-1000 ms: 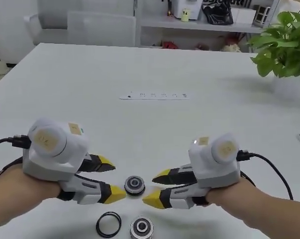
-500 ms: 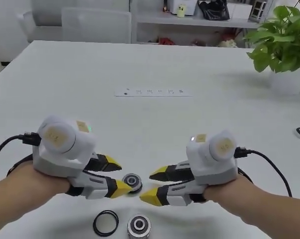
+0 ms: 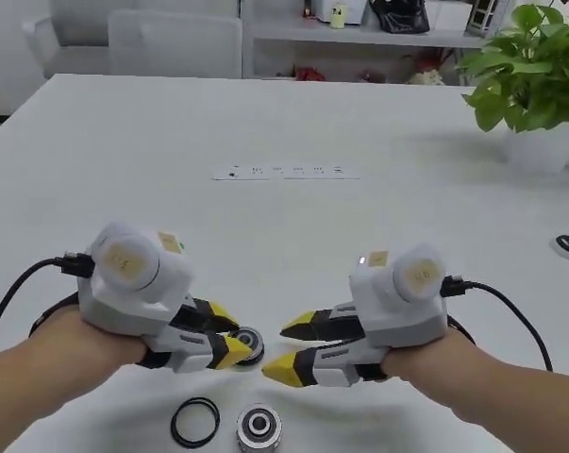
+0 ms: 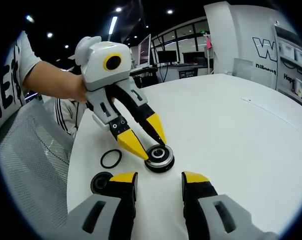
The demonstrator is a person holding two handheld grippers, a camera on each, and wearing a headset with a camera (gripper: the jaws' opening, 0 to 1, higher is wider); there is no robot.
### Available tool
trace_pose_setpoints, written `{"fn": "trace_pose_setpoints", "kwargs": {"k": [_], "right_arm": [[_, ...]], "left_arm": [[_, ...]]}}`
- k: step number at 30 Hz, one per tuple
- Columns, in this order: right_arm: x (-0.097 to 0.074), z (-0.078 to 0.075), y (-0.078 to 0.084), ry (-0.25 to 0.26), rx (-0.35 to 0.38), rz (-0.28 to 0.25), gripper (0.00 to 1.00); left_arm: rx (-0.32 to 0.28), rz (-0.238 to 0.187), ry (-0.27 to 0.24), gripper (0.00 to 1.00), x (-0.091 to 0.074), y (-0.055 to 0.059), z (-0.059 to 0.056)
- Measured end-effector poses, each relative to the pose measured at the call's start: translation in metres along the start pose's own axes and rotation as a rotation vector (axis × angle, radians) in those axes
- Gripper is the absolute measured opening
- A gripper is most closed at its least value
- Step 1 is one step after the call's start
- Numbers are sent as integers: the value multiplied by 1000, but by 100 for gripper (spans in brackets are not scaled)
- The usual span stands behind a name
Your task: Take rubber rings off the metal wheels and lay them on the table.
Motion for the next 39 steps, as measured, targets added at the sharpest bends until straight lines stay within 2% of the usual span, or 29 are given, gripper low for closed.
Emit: {"fn": "trace_pose_setpoints", "kwargs": {"k": [10, 21, 32, 39], "right_arm": [[3, 0, -1, 1, 5, -7, 33], [15, 4, -7, 0, -1, -15, 33], [28, 3, -10, 47, -10, -22, 32], [27, 1, -7, 57, -27, -7, 26]], "left_arm": [[20, 12, -20, 14, 2, 0, 0], [-1, 8, -40, 14, 2, 1, 0], [-14, 12, -60, 14, 3, 1, 0], [-21, 5, -67, 14, 3, 1, -1]]}}
Point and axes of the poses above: the centre of the closed fingertips' face, and the gripper's own axes: x roughly forward along the fingers, z roughly to its left, y roughly out of its underside, the point moved 5 cm from there along -x, roughly backward along the fingers, and after that the axes turned 3 degrees about x, right-handed, at the moved point
